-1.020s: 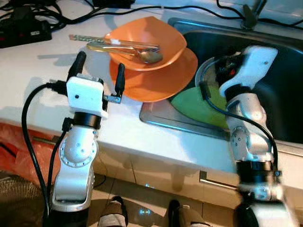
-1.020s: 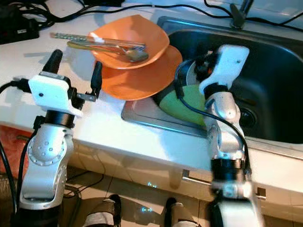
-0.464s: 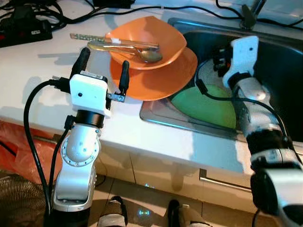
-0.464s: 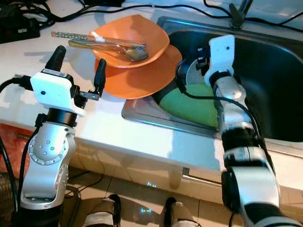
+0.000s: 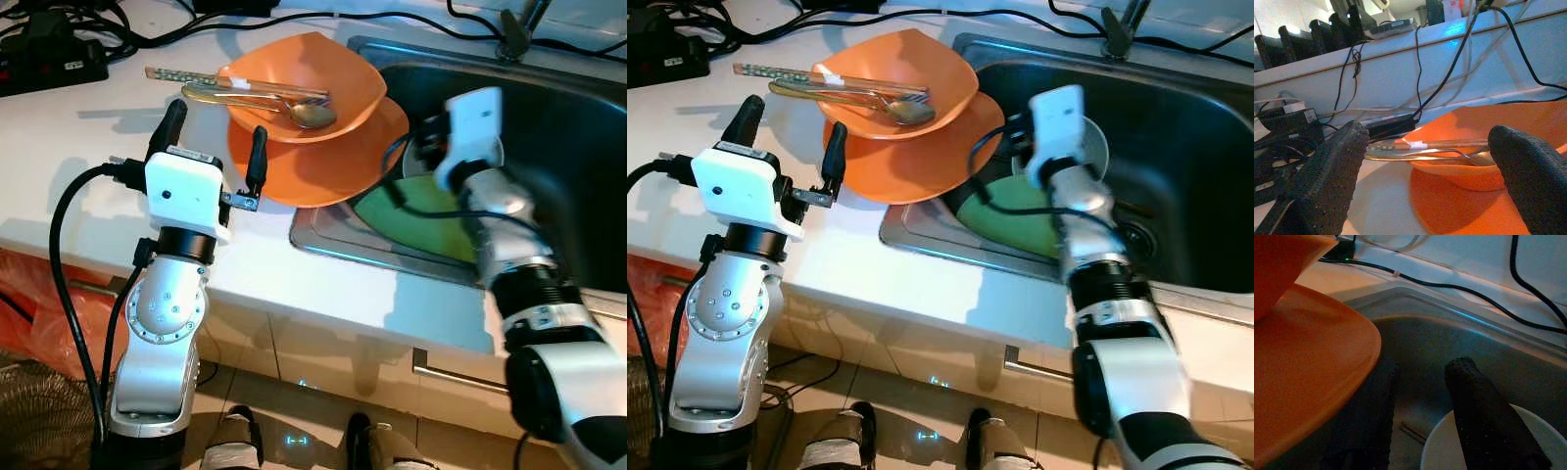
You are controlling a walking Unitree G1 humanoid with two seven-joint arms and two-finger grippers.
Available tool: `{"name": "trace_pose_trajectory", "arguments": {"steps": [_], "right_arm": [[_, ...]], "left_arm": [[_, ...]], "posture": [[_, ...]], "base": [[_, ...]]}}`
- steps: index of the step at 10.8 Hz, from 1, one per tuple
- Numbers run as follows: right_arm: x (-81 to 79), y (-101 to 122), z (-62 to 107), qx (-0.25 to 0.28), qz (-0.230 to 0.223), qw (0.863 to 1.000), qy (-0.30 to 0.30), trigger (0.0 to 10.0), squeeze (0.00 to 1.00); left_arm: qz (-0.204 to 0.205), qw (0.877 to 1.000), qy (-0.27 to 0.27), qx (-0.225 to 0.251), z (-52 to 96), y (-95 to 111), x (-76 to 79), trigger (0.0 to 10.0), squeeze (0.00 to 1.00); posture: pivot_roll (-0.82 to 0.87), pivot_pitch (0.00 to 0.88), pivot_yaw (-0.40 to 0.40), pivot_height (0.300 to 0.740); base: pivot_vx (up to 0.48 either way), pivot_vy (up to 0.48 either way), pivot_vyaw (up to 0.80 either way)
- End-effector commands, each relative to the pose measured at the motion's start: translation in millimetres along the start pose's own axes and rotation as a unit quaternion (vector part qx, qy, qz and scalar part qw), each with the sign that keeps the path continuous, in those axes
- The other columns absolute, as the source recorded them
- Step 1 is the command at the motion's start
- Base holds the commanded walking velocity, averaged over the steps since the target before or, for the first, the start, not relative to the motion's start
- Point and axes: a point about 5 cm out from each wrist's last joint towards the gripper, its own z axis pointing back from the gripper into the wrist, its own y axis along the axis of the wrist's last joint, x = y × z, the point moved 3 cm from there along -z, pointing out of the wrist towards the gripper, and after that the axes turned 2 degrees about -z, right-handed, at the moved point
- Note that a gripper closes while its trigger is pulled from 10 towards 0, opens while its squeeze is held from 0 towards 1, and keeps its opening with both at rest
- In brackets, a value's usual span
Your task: Kitchen organization
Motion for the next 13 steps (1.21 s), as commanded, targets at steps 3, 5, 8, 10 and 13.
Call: {"name": "trace_pose_trajectory", "arguments": {"steps": [3, 5, 8, 10, 13], "right_arm": [[-10.2, 10, -4.8, 0.022, -0.005, 0.999, 0.024, 10.0, 0.00], [-17.2, 15, -5.9, 0.034, -0.011, 0.999, 0.035, 10.0, 0.00], [-32.0, 23, -7.0, 0.054, -0.022, 0.997, 0.059, 10.0, 0.00], [-43.8, 30, -6.3, 0.069, -0.041, 0.994, 0.076, 10.0, 0.00], [-60.7, 32, -1.5, 0.076, -0.065, 0.990, 0.095, 10.0, 0.00]], "left_arm": [[0.000, 1.000, -0.004, 0.012, -0.8, 8, 0.2, 10.0, 0.00], [0.001, 1.000, -0.007, 0.012, -1.1, 8, 0.9, 10.0, 0.00], [0.001, 1.000, -0.009, 0.013, -1.7, 9, 1.4, 10.0, 0.00], [0.002, 1.000, -0.009, 0.014, -2.4, 9, 1.4, 10.0, 0.00], [0.005, 1.000, -0.011, 0.017, -3.7, 11, 2.4, 10.0, 0.00]], "posture": [[0.21, 0.253, -0.043, 0.740], [0.22, 0.253, -0.044, 0.740], [0.22, 0.253, -0.045, 0.740], [0.22, 0.252, -0.045, 0.740], [0.21, 0.250, -0.043, 0.740]], "base": [[0.000, 0.000, 0.00], [0.000, 0.000, 0.00], [0.000, 0.000, 0.00], [0.000, 0.000, 0.00], [0.000, 0.000, 0.00]]}}
